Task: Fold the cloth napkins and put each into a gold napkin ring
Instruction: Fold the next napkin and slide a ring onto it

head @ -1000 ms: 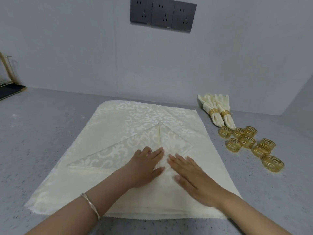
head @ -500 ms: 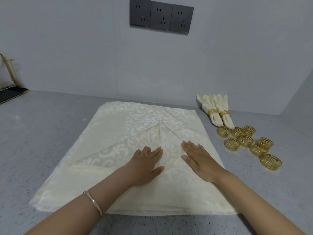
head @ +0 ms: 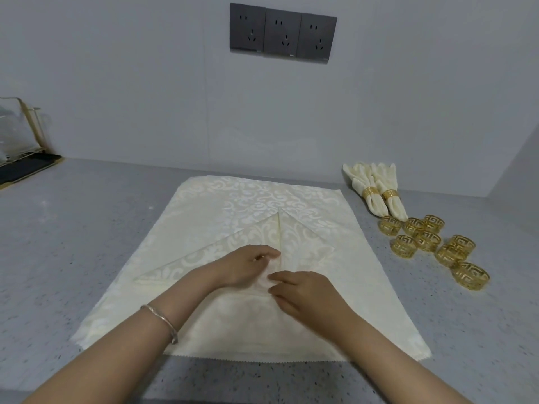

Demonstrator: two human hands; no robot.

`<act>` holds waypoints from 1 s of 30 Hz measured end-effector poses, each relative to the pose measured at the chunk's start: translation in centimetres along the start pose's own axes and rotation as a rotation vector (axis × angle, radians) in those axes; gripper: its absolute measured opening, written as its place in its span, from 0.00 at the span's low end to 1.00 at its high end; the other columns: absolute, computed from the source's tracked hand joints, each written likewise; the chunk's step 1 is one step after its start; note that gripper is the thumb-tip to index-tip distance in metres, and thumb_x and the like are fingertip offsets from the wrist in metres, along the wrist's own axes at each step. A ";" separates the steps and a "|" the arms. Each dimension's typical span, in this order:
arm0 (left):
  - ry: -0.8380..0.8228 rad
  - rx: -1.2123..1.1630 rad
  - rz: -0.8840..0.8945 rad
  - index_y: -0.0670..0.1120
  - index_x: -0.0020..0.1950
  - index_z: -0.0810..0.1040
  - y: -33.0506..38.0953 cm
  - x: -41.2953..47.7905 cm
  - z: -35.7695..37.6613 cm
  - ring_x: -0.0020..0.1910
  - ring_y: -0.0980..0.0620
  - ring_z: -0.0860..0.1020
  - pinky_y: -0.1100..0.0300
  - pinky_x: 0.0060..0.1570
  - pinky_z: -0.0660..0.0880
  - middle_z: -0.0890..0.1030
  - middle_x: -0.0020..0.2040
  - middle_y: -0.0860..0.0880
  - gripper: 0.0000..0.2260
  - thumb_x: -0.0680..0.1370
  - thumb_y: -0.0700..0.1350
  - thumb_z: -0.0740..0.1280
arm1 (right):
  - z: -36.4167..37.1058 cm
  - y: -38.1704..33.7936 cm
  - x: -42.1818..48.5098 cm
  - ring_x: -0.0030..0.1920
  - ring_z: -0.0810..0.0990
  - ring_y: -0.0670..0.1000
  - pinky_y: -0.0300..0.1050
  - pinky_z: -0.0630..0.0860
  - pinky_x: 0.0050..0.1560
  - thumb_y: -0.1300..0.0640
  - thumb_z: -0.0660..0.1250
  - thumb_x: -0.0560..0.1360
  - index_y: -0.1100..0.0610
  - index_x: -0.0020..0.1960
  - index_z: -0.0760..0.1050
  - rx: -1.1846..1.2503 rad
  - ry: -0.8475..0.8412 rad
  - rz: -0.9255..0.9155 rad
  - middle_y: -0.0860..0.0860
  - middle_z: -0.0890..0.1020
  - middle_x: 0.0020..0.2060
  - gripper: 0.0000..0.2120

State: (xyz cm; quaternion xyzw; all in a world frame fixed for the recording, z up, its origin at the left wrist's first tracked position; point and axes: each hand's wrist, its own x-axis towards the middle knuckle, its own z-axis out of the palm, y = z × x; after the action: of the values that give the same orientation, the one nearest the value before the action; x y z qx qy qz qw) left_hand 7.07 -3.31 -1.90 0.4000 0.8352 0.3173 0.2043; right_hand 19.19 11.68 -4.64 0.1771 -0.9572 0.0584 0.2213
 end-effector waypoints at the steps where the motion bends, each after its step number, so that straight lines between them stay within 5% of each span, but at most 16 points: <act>1: 0.024 0.012 0.029 0.50 0.68 0.73 -0.2 -0.3 -0.3 0.66 0.58 0.70 0.70 0.61 0.63 0.74 0.65 0.56 0.16 0.83 0.40 0.55 | -0.2 0.3 -0.3 0.33 0.81 0.45 0.35 0.73 0.30 0.52 0.60 0.73 0.51 0.41 0.83 0.005 -0.008 0.007 0.44 0.84 0.50 0.13; 4: 0.073 0.161 0.104 0.53 0.65 0.76 -0.8 -1.4 -1.5 0.59 0.64 0.71 0.74 0.59 0.65 0.75 0.59 0.60 0.18 0.81 0.37 0.56 | -1.4 2.0 -2.2 0.39 0.83 0.43 0.36 0.78 0.35 0.52 0.62 0.73 0.52 0.44 0.83 0.090 -0.021 0.092 0.43 0.82 0.54 0.11; 8: 0.130 0.346 0.209 0.58 0.59 0.80 -2.3 -2.3 -2.6 0.62 0.60 0.73 0.72 0.59 0.64 0.78 0.60 0.58 0.25 0.75 0.31 0.58 | -2.9 4.5 -5.1 0.43 0.82 0.40 0.39 0.79 0.43 0.56 0.70 0.72 0.52 0.46 0.84 0.153 0.053 0.284 0.41 0.81 0.56 0.05; 13: 0.144 0.486 0.325 0.62 0.56 0.80 -3.9 -3.0 -3.4 0.65 0.62 0.70 0.64 0.65 0.63 0.78 0.57 0.67 0.17 0.75 0.41 0.68 | -2.6 4.9 -6.4 0.51 0.79 0.37 0.38 0.78 0.50 0.58 0.72 0.71 0.49 0.46 0.83 0.191 0.053 0.373 0.35 0.78 0.56 0.05; 19: 0.091 0.438 0.280 0.66 0.56 0.79 -4.6 -2.9 -3.9 0.62 0.72 0.65 0.76 0.61 0.58 0.76 0.55 0.72 0.16 0.71 0.50 0.71 | -2.9 4.1 -5.9 0.57 0.72 0.33 0.32 0.72 0.51 0.40 0.66 0.72 0.44 0.47 0.78 0.152 -0.011 0.383 0.31 0.74 0.57 0.09; 23: 0.119 0.194 0.183 0.63 0.50 0.82 -4.9 -2.4 -3.7 0.55 0.68 0.74 0.68 0.57 0.70 0.78 0.54 0.62 0.15 0.74 0.42 0.69 | -2.7 3.7 -5.5 0.56 0.72 0.33 0.29 0.69 0.49 0.37 0.65 0.72 0.44 0.42 0.75 0.205 0.001 0.431 0.31 0.75 0.55 0.11; 25: 0.161 0.097 0.127 0.57 0.39 0.83 -4.6 -1.6 -3.7 0.43 0.64 0.78 0.64 0.49 0.74 0.79 0.44 0.56 0.10 0.73 0.41 0.69 | -2.7 3.5 -5.2 0.51 0.75 0.36 0.28 0.68 0.44 0.41 0.66 0.73 0.46 0.39 0.75 0.246 0.031 0.482 0.32 0.76 0.54 0.10; 27: 0.221 0.105 0.094 0.48 0.30 0.76 -3.8 -0.4 -3.5 0.30 0.59 0.73 0.61 0.36 0.71 0.74 0.31 0.51 0.12 0.71 0.52 0.68 | -2.6 3.4 -5.0 0.44 0.76 0.38 0.29 0.67 0.40 0.47 0.68 0.74 0.48 0.38 0.75 0.285 0.055 0.523 0.34 0.77 0.52 0.08; 30: 0.303 0.052 0.008 0.44 0.29 0.62 -2.9 1.4 -2.7 0.28 0.54 0.60 0.62 0.31 0.62 0.61 0.26 0.48 0.23 0.74 0.54 0.70 | -2.3 3.4 -4.9 0.47 0.77 0.39 0.31 0.70 0.43 0.53 0.69 0.74 0.48 0.39 0.72 0.349 0.103 0.569 0.36 0.78 0.50 0.07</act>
State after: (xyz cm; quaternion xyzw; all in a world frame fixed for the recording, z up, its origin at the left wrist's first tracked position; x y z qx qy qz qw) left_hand 3.05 -4.56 -2.13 0.3563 0.8628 0.3529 0.0643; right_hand 22.99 16.79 -4.89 -0.0653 -0.9314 0.2898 0.2104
